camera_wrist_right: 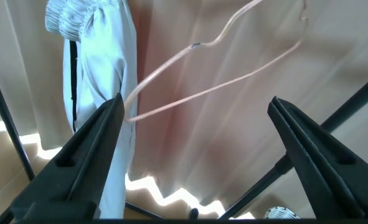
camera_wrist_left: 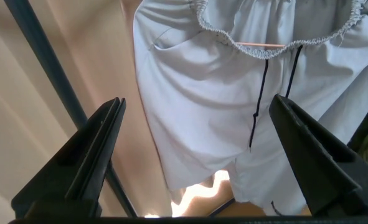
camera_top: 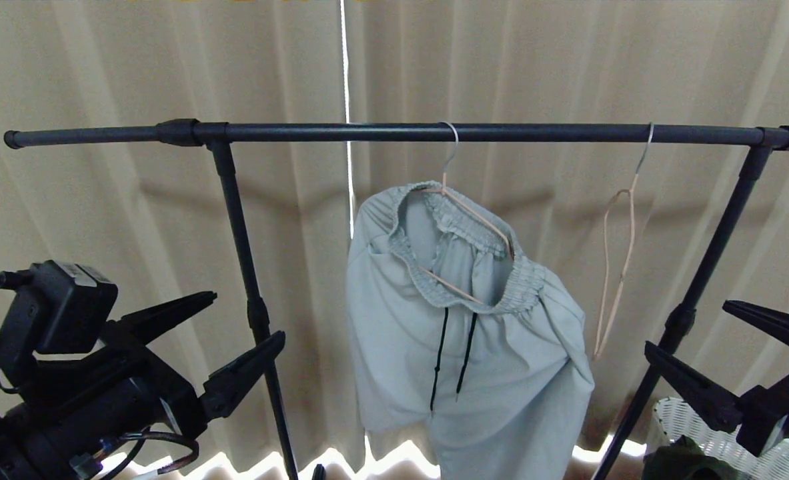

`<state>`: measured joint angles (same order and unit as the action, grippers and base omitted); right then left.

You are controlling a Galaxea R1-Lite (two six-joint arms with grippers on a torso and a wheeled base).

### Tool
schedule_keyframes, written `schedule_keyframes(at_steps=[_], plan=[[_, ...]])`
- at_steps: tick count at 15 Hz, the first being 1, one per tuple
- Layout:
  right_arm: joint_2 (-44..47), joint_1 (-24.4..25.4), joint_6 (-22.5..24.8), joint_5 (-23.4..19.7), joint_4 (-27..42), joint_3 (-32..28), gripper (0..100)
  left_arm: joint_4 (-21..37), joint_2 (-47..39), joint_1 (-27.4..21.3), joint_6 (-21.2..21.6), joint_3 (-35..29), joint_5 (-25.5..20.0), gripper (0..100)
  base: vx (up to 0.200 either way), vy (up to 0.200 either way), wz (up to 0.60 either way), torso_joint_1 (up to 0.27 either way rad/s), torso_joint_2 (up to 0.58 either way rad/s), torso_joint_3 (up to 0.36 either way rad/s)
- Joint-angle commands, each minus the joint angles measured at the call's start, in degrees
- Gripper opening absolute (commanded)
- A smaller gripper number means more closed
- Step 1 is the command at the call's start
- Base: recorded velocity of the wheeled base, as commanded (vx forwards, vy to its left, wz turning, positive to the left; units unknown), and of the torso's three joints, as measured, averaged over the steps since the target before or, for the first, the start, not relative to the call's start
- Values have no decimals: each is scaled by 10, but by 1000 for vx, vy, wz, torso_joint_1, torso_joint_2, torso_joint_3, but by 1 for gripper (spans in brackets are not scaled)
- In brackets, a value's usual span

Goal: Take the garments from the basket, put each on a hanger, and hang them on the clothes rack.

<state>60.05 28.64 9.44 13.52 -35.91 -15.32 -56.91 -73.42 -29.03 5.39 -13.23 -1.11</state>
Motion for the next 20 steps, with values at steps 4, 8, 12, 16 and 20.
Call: schedule_keyframes(at_steps=[4, 8, 12, 16, 20], plan=[[10, 0, -1, 0, 2, 5, 100, 0, 0, 13, 8, 1, 1, 100, -100, 0, 0, 0, 1, 2], [10, 0, -1, 0, 4, 9, 100, 0, 0, 13, 17, 7, 1, 100, -200, 0, 0, 4, 6, 2], [11, 0, -1, 0, 2, 17, 100, 0, 1, 13, 17, 7, 1, 100, -200, 0, 0, 1, 4, 4], [8, -1, 0, 0, 1, 19, 100, -1, 8, 13, 17, 12, 1, 100, -100, 0, 0, 1, -1, 1], [10, 0, 0, 0, 1, 19, 100, -1, 10, 13, 16, 11, 1, 100, 0, 0, 0, 0, 0, 0]])
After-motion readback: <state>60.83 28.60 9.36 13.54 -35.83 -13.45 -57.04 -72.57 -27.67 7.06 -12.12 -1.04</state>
